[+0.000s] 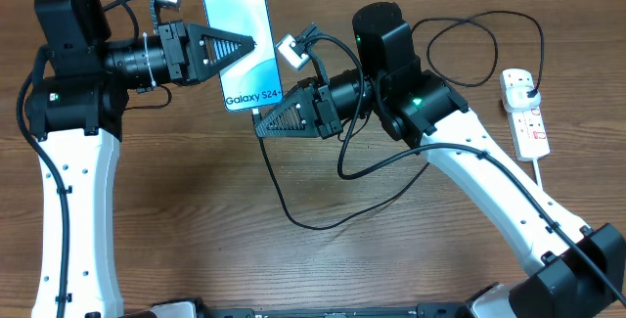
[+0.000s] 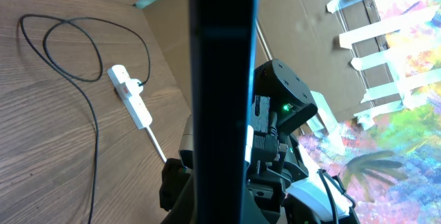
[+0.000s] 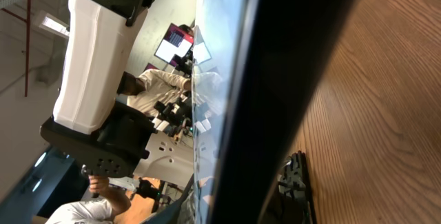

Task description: Plug charger to phone and switch on socket

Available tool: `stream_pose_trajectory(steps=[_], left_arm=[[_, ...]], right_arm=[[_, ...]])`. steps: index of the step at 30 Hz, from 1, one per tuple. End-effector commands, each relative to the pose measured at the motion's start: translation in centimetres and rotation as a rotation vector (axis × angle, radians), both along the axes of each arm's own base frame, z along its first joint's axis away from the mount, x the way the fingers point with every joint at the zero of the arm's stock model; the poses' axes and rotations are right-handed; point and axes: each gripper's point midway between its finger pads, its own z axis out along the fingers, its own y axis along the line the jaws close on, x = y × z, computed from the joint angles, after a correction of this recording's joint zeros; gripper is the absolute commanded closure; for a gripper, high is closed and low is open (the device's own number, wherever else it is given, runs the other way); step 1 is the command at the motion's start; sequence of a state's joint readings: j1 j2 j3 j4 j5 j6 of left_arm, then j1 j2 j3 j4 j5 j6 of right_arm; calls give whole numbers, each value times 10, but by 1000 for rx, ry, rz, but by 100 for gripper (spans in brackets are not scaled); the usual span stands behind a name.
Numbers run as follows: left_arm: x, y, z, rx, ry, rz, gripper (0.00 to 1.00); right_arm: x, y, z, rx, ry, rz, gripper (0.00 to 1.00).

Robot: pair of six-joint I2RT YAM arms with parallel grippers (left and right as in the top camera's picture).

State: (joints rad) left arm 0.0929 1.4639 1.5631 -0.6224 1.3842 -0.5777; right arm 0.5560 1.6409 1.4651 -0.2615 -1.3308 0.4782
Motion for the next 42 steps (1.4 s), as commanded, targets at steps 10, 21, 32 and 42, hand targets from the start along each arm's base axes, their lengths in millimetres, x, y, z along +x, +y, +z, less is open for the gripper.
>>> stream_pose_trajectory(steps=[10, 21, 32, 42], left_arm=[[-28, -19, 18, -29, -86, -124, 96], [-27, -19, 17, -20, -128, -127, 96], [-28, -19, 17, -14, -160, -129, 96], [-26, -19, 16, -3, -182, -121, 96]], right_arm=[[-9, -1, 15, 30, -40, 19, 96], [-10, -1, 15, 29, -30, 25, 96], [-10, -1, 15, 27, -23, 24, 96], [-10, -1, 15, 23, -13, 24, 96]])
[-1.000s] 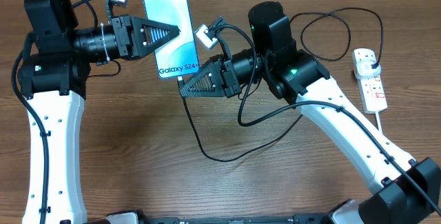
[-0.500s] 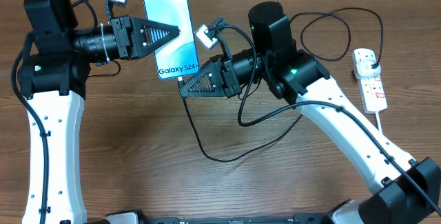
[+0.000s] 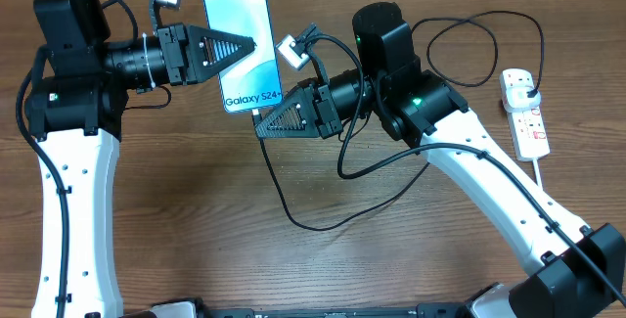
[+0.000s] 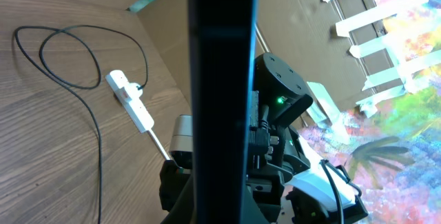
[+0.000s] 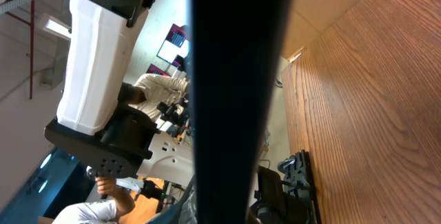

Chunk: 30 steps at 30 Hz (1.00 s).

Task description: Plug charger to phone and switch on socket

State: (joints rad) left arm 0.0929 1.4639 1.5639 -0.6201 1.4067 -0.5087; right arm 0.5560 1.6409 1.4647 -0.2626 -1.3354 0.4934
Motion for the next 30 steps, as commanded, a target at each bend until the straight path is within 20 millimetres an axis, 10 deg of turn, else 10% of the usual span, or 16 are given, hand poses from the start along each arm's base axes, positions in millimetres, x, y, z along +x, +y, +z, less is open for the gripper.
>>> stream_pose_trajectory(steps=[1, 30], left_arm=[[-23, -18, 14, -7, -109, -96, 96], [-22, -17, 9, 13, -132, -84, 96]], right_arm=[[-9, -1, 15, 28, -30, 20, 96], [-15, -3, 18, 31, -3, 54, 96]])
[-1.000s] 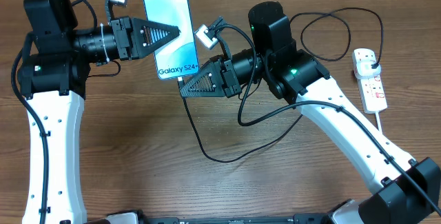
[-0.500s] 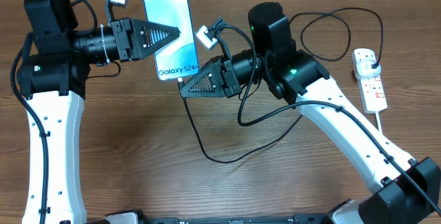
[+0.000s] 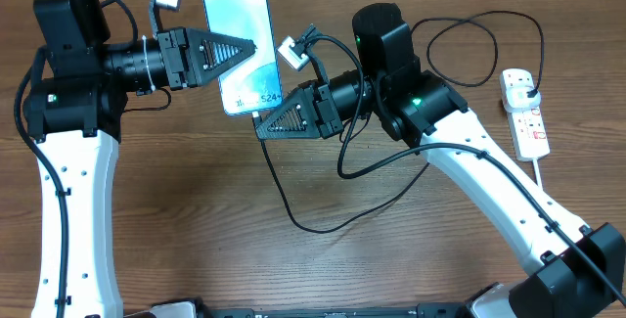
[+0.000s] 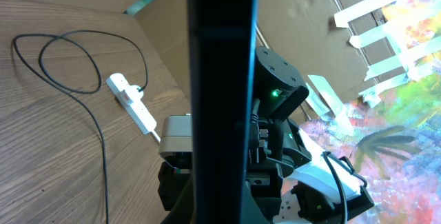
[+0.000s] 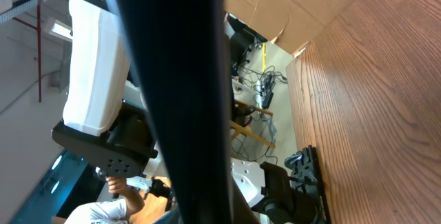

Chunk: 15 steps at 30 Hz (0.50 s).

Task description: Plug charger to phone and switch on socket

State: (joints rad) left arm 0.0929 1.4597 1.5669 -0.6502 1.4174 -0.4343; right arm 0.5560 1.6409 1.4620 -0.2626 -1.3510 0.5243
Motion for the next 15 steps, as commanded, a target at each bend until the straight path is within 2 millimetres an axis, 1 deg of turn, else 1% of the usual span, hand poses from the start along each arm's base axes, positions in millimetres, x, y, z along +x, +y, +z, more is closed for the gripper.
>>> stream_pose_trajectory(steps=[1, 4, 8, 15], left_arm=[[-16, -16, 7, 11, -71, -57, 96], [-15, -15, 1, 19, -33, -41, 96], [-18, -16, -4, 15, 29, -41, 96], [-19, -15, -11, 34, 50, -25, 96]], right_arm=[[-12, -2, 18, 40, -37, 41, 96], [-12, -2, 19, 44, -44, 41, 96], [-9, -1, 22, 63, -81, 33, 96], [-4, 2, 21, 54, -89, -3, 96]])
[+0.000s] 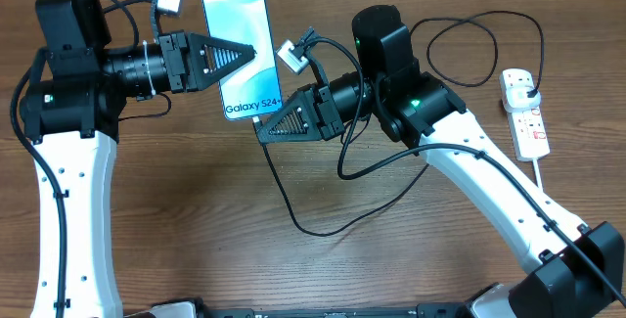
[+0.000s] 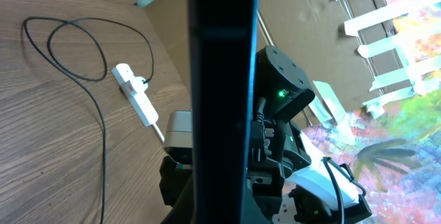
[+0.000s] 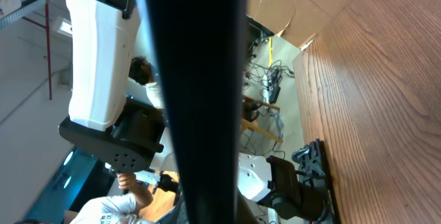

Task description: Plug charger to phone and switch on socket

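My left gripper [image 1: 250, 53] is shut on the phone [image 1: 238, 34], which it holds off the table with the lit screen reading "Galaxy S24+". My right gripper [image 1: 261, 129] is shut at the phone's bottom edge, and the black charger cable [image 1: 311, 228] leaves from its fingertips. The plug itself is hidden between fingers and phone. In both wrist views the phone is a dark bar seen edge-on [image 2: 222, 79] [image 3: 200, 93]. The white power strip [image 1: 525, 113] lies at the far right with the charger [image 1: 524, 87] plugged in; it also shows in the left wrist view [image 2: 135, 94].
The cable loops across the middle of the wooden table [image 1: 196, 220] and coils again behind the right arm [image 1: 489, 54] before reaching the strip. A cardboard wall runs along the table's far edge.
The phone has tilted a little in the left gripper: glare that washed out the screen text is gone, and its edge leans differently in the right wrist view. Both grippers stay shut.
At every moment the left gripper held the phone aloft and the right gripper sat shut at its bottom edge with the cable. Only the phone's angle changed slightly: in the right wrist view its edge leaned right, then stood upright, then leaned left.
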Available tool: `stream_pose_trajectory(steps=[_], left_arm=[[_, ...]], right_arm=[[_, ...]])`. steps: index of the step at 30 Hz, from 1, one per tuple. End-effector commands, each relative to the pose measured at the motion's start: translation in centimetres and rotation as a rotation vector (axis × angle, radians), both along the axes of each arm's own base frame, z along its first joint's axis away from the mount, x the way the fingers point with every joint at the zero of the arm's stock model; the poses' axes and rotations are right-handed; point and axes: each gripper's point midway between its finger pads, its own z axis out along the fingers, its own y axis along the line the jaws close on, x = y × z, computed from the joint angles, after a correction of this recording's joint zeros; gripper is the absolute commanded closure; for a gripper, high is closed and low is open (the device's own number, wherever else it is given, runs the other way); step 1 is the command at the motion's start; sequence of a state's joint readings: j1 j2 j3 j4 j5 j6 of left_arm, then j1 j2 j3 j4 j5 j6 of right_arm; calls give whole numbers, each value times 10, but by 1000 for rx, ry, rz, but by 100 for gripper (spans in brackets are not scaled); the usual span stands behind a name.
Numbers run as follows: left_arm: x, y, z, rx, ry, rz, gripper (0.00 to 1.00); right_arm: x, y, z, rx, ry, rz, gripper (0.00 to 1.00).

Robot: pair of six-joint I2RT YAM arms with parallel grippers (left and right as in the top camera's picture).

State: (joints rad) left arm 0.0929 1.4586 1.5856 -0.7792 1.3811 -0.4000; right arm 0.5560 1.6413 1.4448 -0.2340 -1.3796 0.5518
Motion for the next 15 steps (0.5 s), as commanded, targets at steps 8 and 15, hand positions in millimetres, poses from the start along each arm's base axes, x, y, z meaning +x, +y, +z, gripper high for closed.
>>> stream_pose_trajectory(steps=[8, 15], left_arm=[[-17, -14, -18, 59, 24, -25, 96], [-20, -14, -21, 68, 10, -34, 96]], right_arm=[[10, 6, 19, 33, -121, -89, 96], [13, 7, 25, 46, -129, -99, 96]])
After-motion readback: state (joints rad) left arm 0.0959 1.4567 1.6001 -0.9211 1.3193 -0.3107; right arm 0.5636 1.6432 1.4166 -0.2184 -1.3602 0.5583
